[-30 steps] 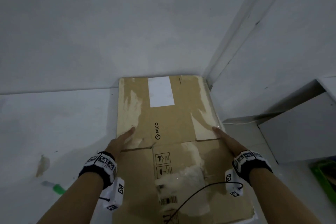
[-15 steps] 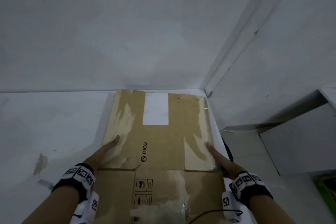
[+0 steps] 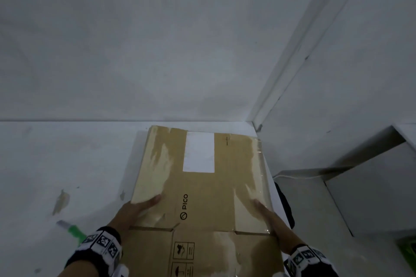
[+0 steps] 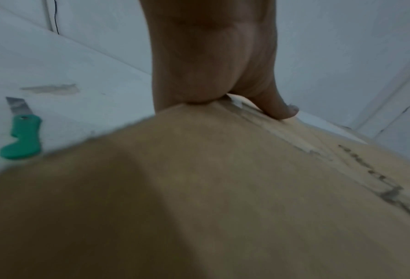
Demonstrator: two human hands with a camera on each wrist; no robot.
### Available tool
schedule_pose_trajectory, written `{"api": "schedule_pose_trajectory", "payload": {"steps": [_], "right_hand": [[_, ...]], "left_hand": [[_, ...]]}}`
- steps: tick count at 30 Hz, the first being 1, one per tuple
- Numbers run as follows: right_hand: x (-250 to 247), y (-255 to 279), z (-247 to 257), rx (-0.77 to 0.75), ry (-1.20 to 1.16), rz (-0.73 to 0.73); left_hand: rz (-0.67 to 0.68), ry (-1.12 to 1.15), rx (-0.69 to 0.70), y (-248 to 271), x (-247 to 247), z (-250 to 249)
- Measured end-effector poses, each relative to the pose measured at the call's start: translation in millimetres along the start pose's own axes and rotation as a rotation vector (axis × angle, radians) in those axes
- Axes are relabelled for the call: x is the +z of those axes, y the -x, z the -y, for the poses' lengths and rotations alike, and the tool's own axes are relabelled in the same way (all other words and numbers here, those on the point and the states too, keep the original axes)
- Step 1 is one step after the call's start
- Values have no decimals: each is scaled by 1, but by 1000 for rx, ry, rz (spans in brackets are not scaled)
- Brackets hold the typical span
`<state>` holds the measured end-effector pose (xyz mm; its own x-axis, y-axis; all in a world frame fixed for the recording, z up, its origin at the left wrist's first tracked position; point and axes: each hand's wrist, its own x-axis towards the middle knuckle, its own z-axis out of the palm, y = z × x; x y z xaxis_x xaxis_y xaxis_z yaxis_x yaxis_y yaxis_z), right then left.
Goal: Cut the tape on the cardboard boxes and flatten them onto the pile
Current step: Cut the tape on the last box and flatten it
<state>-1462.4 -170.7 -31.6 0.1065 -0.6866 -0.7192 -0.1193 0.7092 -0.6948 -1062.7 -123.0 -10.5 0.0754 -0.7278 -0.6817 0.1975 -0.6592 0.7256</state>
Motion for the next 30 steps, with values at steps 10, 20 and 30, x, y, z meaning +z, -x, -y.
{"api": "schedule_pose_trajectory", "payload": {"steps": [10, 20, 30], "right_hand": [[37, 36, 81, -435, -10, -29], [92, 74, 204, -808, -73, 114], [106, 68, 207, -640, 66, 258]], "left_hand": [[-203, 59, 335, 56, -22, -54], [-152, 118, 674, 109, -78, -151], [-44, 83, 592, 89, -129, -155]]}}
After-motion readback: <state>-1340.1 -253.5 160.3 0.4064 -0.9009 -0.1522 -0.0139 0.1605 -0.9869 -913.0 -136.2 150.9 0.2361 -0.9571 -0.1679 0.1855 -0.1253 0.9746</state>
